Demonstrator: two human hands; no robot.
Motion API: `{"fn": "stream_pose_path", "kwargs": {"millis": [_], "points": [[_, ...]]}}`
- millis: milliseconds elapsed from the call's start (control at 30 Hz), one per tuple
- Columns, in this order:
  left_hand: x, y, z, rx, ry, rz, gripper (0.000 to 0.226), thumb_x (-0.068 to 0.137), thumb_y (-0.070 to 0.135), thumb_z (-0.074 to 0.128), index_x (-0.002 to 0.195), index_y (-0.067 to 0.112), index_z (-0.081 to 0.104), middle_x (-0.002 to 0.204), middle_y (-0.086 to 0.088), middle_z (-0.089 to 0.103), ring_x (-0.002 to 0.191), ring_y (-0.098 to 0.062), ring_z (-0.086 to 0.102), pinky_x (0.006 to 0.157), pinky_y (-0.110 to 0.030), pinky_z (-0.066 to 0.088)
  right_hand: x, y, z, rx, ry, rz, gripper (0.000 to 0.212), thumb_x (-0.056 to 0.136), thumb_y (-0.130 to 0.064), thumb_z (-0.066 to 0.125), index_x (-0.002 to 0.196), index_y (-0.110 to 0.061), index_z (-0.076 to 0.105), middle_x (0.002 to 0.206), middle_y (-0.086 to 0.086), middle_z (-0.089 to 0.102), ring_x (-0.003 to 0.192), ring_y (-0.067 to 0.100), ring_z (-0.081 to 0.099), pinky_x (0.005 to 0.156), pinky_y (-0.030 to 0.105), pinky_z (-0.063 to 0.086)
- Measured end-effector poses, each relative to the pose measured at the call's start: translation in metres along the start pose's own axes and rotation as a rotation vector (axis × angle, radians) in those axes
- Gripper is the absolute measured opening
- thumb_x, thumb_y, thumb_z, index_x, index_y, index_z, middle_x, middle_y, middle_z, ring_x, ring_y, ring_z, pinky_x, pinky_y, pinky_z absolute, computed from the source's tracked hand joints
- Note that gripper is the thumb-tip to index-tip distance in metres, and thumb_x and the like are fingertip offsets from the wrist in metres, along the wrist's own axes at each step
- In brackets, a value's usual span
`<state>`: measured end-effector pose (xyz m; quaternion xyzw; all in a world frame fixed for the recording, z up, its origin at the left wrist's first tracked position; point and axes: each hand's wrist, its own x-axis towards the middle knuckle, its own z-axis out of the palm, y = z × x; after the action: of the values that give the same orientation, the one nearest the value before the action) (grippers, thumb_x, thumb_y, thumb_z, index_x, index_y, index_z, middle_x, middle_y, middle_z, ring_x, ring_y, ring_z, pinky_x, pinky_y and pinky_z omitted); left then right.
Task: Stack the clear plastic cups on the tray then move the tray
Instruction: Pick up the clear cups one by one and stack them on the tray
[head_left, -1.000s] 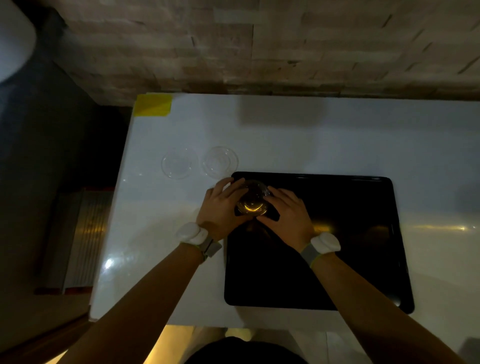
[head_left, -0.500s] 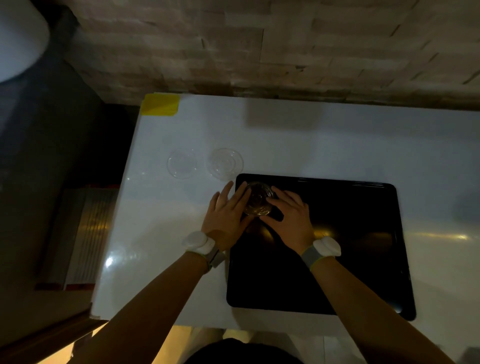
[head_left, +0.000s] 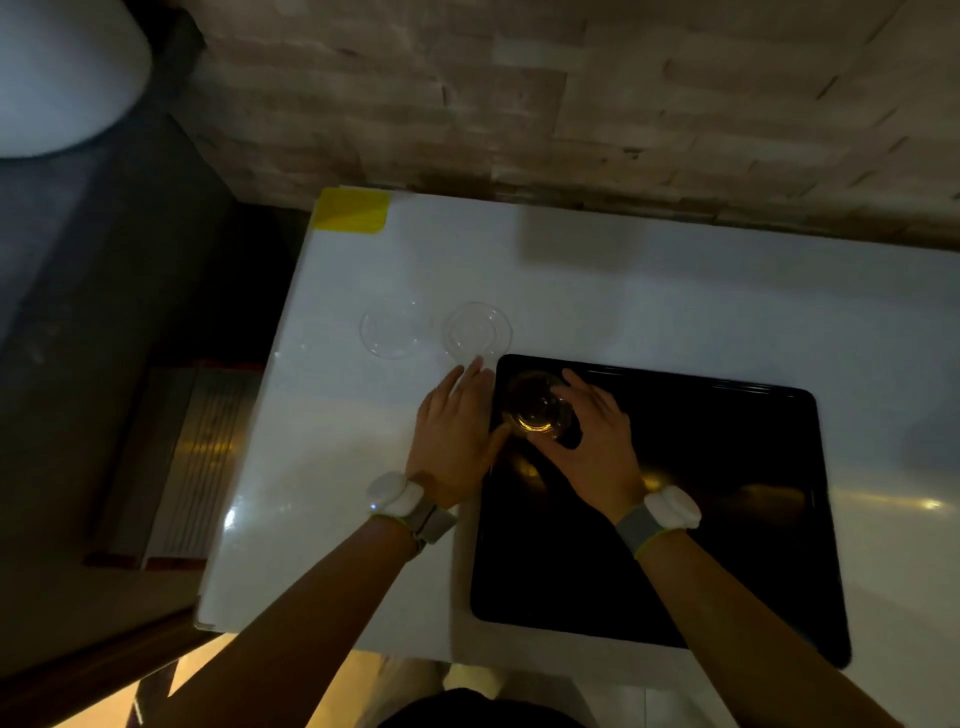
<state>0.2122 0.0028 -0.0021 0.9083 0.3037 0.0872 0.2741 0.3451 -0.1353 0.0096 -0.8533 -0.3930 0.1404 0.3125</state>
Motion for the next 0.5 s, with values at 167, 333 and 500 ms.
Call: {"fn": "stream_pose_path", "kwargs": {"millis": [167,333,500], "points": [[0.0,-0.045,-0.024,-0.06,0.176,-0.202,0.069,0.085,0.048,0.063,0.141,0.016,0.04,0.148,-0.005,0.043,0.134,-0.027,0.034,0.103,-0.047,0.037,0.024,-0.031,0.014,-0.043,-0.028,-0.126,0.056,0.079,-0.043,0.072,0.126,-0.017,0.056,0.147,-0.001,0.045,0.136,0.021,0.034,0.106,0.043,0.03],[0.017,-0.094,-0.053,-0.034,0.189,-0.411,0.084,0.074,0.046,0.074,0.143,0.02,0.034,0.146,-0.005,0.046,0.133,-0.031,0.035,0.102,-0.05,0.038,0.062,-0.064,0.043,-0.112,-0.163,-0.222,0.059,0.082,-0.049,0.062,0.133,-0.023,0.047,0.149,-0.004,0.042,0.141,0.018,0.021,0.111,0.046,0.023],[0.047,-0.124,-0.072,0.07,0.083,-0.435,0.087,0.07,0.054,0.072,0.143,0.023,0.035,0.151,0.002,0.039,0.135,-0.029,0.034,0.102,-0.047,0.035,0.106,-0.083,0.076,-0.229,-0.315,-0.194,0.072,0.082,-0.052,0.06,0.142,-0.021,0.034,0.152,0.001,0.035,0.143,0.022,0.012,0.113,0.049,0.015]]}}
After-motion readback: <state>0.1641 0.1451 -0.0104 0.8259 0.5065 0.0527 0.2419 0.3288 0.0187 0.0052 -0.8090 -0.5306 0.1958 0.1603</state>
